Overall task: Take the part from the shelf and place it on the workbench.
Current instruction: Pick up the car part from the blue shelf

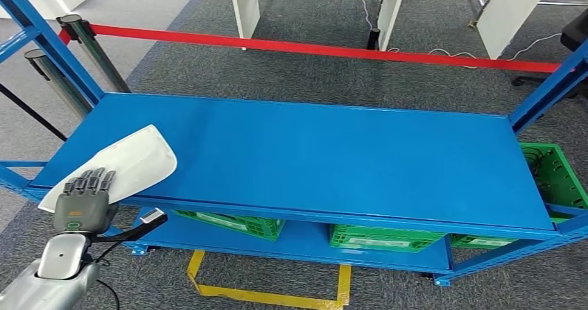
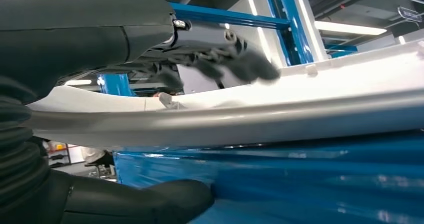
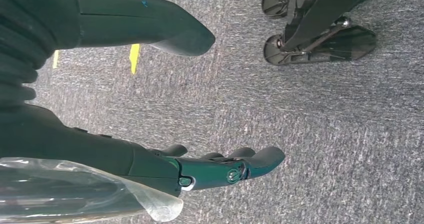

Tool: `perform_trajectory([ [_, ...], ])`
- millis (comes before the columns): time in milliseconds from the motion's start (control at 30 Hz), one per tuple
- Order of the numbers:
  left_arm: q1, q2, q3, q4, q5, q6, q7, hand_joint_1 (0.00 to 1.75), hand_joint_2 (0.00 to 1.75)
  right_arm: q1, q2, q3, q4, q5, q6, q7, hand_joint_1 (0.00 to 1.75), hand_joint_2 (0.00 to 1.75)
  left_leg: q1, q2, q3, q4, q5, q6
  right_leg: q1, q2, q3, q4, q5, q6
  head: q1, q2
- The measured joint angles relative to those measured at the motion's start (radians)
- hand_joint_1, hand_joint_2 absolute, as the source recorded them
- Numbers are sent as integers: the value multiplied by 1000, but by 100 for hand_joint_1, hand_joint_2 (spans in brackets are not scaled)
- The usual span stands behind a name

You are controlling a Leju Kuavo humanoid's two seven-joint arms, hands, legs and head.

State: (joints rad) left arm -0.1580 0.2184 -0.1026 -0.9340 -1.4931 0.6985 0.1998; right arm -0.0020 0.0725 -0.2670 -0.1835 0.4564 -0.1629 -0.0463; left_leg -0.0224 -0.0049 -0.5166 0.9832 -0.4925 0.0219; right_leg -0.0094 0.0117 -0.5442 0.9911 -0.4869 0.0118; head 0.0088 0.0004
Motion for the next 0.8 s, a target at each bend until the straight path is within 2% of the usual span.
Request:
perform_trajectory([
  [33,-1,2,-3,3,0,0,0,80,175,0,0,0,0,0,0,0,0,175,0,0,0,0,0,0,0,0,0,0,0,0,0,0],
  [67,-2,5,-6,6,0,0,0,89,175,0,0,0,0,0,0,0,0,175,0,0,0,0,0,0,0,0,0,0,0,0,0,0],
  [167,-4,11,-12,13,0,0,1,146,175,-1,0,0,0,0,0,0,0,175,0,0,0,0,0,0,0,-1,0,0,0,0,0,0],
  [200,-4,13,-14,15,0,1,4,159,175,-1,0,0,0,0,0,0,0,175,0,0,0,0,0,0,0,-1,0,0,0,0,0,0],
  [267,-5,18,-20,20,0,2,15,170,175,-1,0,0,0,1,1,0,0,175,0,-1,0,0,1,1,0,-1,0,0,0,0,0,0],
  [333,-10,24,-29,25,0,3,32,175,175,-2,0,0,0,2,2,0,0,175,0,-1,0,0,1,1,0,-2,0,0,0,0,0,0],
  [800,-53,58,-84,67,0,5,78,175,175,-5,0,0,0,7,2,1,0,175,0,-2,0,0,5,0,0,-2,0,0,4,-1,0,0],
])
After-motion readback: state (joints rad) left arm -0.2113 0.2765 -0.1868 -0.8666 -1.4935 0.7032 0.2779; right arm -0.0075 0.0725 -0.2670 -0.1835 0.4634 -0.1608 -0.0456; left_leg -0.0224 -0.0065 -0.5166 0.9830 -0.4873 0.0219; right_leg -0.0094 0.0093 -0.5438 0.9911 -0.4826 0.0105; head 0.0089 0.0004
